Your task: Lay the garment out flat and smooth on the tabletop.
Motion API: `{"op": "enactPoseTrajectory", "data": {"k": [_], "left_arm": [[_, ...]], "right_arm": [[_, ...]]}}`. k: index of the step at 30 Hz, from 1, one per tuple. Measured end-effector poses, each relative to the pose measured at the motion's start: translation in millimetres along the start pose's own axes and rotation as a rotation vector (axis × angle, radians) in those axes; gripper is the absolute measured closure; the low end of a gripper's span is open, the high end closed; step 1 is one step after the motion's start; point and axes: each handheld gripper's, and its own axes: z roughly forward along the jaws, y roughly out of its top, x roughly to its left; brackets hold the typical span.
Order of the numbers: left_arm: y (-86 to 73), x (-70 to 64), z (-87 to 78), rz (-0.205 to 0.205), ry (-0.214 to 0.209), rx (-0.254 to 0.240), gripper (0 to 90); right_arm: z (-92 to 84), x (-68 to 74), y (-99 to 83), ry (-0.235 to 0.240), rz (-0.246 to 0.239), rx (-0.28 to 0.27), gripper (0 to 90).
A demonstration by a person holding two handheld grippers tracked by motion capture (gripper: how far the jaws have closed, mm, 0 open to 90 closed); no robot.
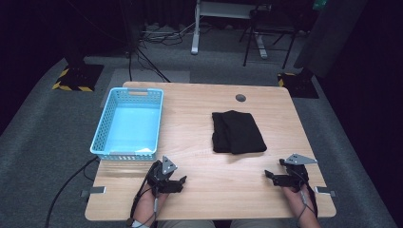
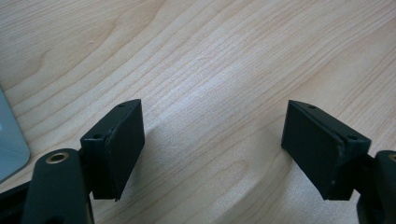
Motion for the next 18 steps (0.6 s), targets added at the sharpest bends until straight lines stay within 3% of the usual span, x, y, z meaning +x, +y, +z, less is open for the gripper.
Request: {"op": "enactPoseTrajectory", "data": {"k": [18], "left_arm": [[0.4, 0.5, 0.2, -0.004, 0.007, -0.001, 21.5]], "right_arm": [[0.7, 0.6, 0.7, 0.016, -0.013, 0.010, 11.8]]}}
